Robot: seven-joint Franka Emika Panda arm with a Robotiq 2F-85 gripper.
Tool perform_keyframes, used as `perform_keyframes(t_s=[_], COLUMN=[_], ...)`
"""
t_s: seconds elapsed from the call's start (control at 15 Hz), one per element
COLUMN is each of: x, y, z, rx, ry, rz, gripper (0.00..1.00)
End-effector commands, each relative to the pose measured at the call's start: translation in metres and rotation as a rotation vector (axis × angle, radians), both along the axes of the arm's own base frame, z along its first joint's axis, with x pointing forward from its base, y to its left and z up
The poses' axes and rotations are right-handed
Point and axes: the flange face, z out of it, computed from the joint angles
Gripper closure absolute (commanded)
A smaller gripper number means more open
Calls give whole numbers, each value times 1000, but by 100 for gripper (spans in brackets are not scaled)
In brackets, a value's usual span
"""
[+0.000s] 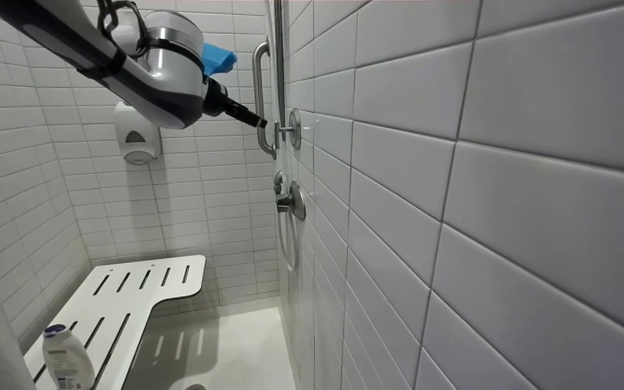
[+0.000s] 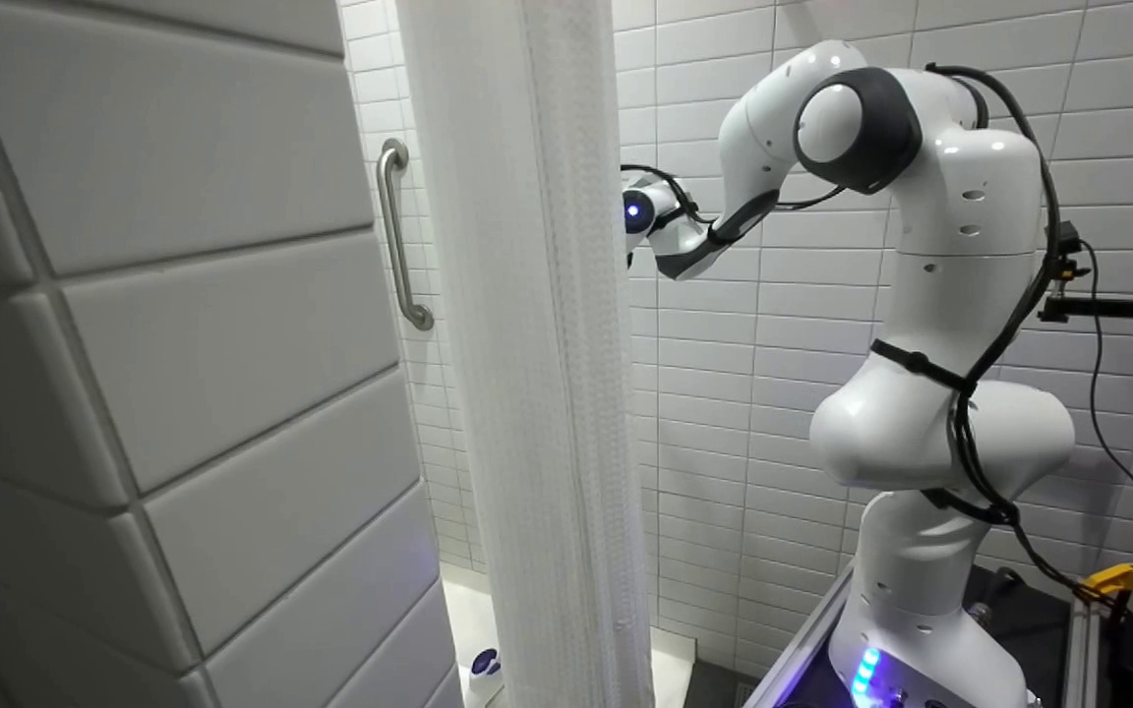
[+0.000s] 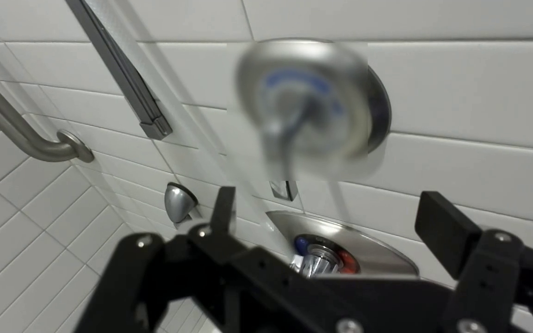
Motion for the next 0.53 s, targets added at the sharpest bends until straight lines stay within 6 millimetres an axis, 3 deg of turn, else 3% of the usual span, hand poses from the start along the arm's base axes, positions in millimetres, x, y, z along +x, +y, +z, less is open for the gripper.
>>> perform_keyframes(t_s=[0.0, 0.47], x=[0, 0], y=[0, -1], z=[1, -2], rx=[-1, -2], ry=[-2, 3], rz=[-1, -7], gripper=[0, 0])
